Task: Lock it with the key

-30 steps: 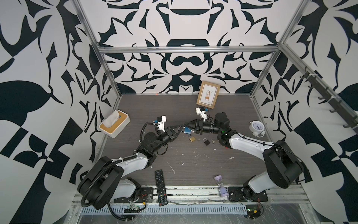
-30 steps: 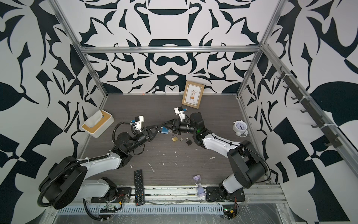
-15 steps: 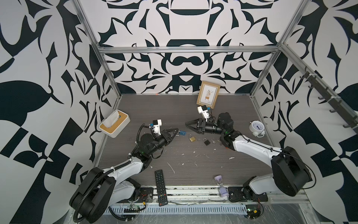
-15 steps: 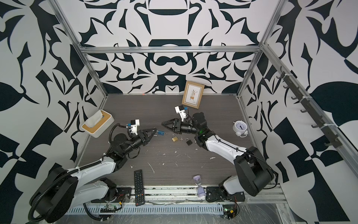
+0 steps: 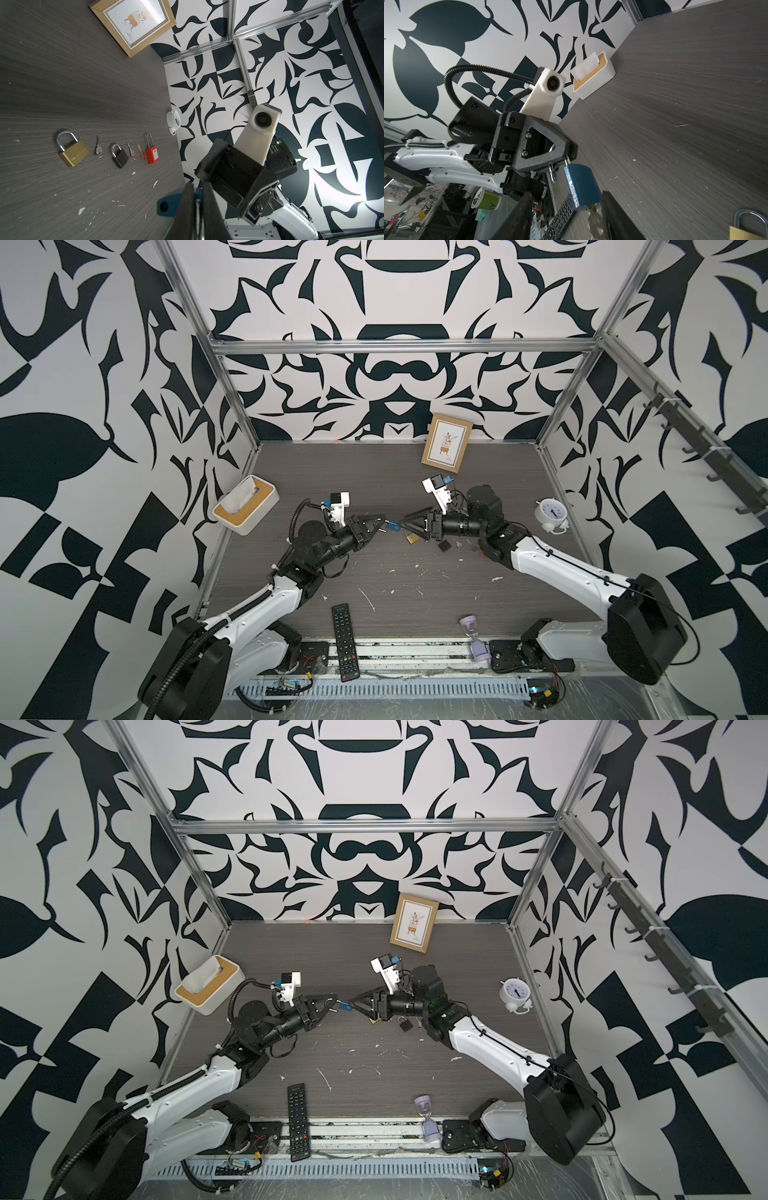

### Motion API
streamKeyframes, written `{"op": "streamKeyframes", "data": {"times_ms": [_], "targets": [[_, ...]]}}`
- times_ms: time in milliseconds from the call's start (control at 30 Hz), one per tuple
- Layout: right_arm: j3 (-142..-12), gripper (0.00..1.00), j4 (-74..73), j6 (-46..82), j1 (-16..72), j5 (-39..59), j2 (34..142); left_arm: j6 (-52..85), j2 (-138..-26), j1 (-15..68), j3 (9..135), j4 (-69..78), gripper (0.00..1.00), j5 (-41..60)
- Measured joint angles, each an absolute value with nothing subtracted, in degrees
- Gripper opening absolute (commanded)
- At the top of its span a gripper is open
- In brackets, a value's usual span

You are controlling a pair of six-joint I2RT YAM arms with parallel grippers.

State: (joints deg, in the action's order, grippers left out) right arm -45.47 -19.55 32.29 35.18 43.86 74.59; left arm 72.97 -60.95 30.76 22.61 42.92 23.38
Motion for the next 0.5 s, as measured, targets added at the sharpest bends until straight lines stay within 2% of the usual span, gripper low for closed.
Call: {"op": "streamKeyframes", "data": {"times_ms": [300,500], "targets": [[-45.74,0.53,-17.47,27.07,37.3,41.69,74.65,74.74,-61.71,30.41,22.92,42.41,0.0,24.29],[-45.76,0.48,-16.51,25.91,37.74,39.51,74.76,76.77,-63.44,30.15,22.92,44.07,0.0,24.93]]}}
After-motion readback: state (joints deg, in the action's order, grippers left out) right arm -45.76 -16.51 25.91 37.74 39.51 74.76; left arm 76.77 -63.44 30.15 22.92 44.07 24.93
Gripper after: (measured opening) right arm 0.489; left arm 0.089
